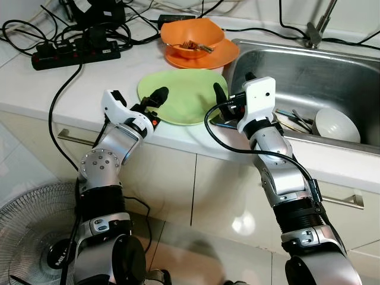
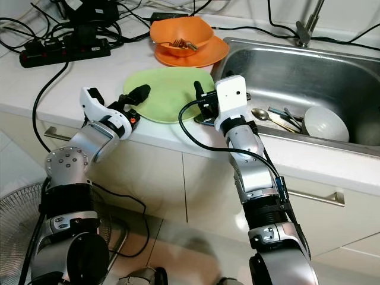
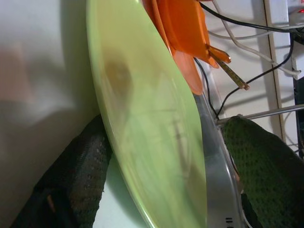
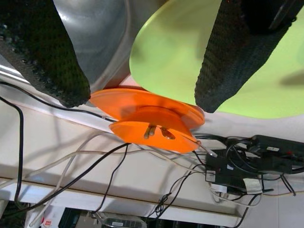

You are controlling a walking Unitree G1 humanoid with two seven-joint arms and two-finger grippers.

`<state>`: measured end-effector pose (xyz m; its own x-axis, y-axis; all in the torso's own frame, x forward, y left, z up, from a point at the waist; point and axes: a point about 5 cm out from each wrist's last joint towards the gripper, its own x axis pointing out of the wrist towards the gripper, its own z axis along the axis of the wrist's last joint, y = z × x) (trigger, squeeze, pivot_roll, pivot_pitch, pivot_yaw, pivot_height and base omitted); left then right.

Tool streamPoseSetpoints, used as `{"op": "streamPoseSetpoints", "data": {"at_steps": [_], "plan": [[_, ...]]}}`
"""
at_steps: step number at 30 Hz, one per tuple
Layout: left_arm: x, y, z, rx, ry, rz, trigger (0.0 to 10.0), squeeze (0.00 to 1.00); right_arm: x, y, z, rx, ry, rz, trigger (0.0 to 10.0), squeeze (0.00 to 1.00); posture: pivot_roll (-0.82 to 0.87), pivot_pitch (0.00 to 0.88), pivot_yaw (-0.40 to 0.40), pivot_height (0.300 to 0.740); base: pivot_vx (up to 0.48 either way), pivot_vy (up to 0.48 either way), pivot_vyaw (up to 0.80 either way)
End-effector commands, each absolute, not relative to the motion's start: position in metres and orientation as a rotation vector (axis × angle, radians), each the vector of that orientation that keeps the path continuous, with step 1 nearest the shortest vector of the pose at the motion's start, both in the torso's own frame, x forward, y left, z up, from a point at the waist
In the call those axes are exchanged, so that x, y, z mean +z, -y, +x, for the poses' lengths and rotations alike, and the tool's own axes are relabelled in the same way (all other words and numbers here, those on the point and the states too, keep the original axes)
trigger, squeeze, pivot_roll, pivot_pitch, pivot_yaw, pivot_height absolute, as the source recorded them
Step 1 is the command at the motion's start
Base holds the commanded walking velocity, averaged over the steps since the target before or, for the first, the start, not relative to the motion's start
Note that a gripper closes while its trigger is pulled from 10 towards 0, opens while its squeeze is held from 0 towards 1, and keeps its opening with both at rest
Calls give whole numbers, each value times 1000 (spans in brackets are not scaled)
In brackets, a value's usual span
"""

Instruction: Kitchen organization

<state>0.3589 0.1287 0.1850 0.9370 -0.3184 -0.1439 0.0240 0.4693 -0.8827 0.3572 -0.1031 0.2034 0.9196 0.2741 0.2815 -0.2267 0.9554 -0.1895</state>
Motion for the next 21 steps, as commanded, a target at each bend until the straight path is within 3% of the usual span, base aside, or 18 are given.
{"op": "streamPoseSetpoints", "data": {"at_steps": [1,5,6,8,9,18,19,21], "plan": [[114,-108,340,-122,-653,-1054,10000,0,206,105,360,255,311,-156,10000,0,28,89,16,740,0,0,0],[103,-110,337,-52,-699,-1028,9843,0,207,104,359,246,321,-150,10000,0,11,100,31,740,0,0,0],[100,-111,337,-29,-709,-1022,9137,0,207,103,357,245,323,-146,10000,0,10,104,34,740,0,0,0],[98,-113,336,5,-717,-1018,8667,0,206,104,355,245,323,-143,10000,0,13,114,37,740,0,0,0],[97,-114,335,18,-718,-1011,10000,0,204,104,353,245,320,-143,10000,0,15,120,38,740,0,0,0],[90,-124,332,105,-745,-961,10000,0,200,101,349,234,309,-131,10000,0,9,151,67,740,0,0,0],[89,-126,331,121,-749,-951,0,0,199,101,347,232,307,-126,10000,0,8,154,75,740,0,0,0],[89,-127,331,124,-748,-946,0,0,198,101,347,231,306,-123,10000,0,8,152,79,740,0,0,0]]}}
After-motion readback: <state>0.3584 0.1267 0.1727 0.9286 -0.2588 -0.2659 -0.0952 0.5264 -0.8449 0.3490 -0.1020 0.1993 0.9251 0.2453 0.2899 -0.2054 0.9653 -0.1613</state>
